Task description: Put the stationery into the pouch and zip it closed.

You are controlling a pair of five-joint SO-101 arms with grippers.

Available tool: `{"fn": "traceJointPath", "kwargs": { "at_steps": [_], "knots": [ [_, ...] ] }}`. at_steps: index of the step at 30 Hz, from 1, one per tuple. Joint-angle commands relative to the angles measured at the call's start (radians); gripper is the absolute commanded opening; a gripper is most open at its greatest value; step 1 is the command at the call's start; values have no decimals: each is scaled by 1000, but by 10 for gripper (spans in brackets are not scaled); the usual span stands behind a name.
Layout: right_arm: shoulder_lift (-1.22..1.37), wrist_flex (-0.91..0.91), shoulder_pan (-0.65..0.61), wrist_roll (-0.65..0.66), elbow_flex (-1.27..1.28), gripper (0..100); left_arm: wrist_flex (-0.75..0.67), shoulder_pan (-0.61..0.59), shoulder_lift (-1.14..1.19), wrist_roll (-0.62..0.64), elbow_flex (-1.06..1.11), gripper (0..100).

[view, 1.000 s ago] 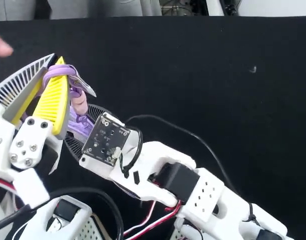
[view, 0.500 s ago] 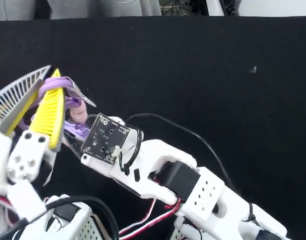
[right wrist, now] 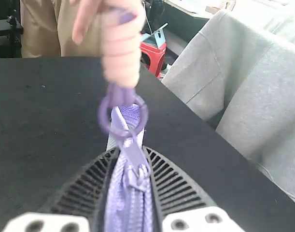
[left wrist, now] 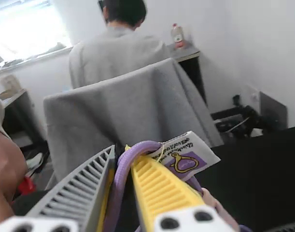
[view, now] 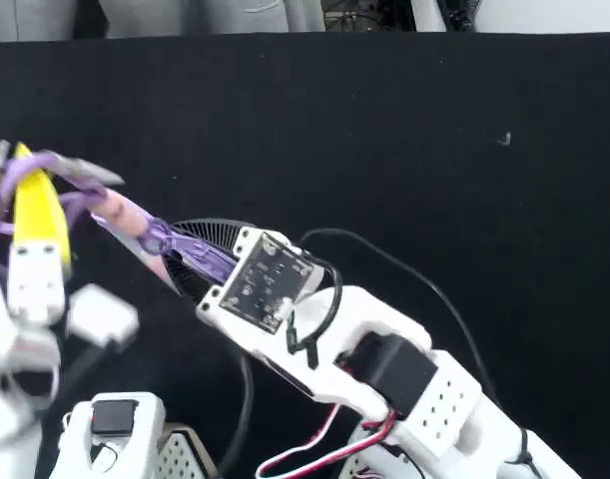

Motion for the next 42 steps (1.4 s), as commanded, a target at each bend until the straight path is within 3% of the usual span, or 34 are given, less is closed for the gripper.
{"fn": "traceJointPath", "kwargs": {
  "at_steps": [1, 8, 15, 30, 35, 42],
  "knots": [
    [-51, 14, 28, 12, -15, 11, -138, -148, -2, -2, 143, 29],
    [-77, 29, 38, 14, -15, 11, -448, -338, -2, -2, 437, 30],
    [-79, 28, 38, 14, -15, 11, -635, -453, -2, -8, 601, 30],
    [-185, -31, 40, 14, 61, 11, -809, -452, -2, -86, 924, 30],
    [-139, -91, 71, 15, 90, 11, -727, -364, -6, -77, 895, 30],
    [140, -275, 181, 9, 124, 11, -100, -97, -25, 157, 450, 195]
  ]
}}
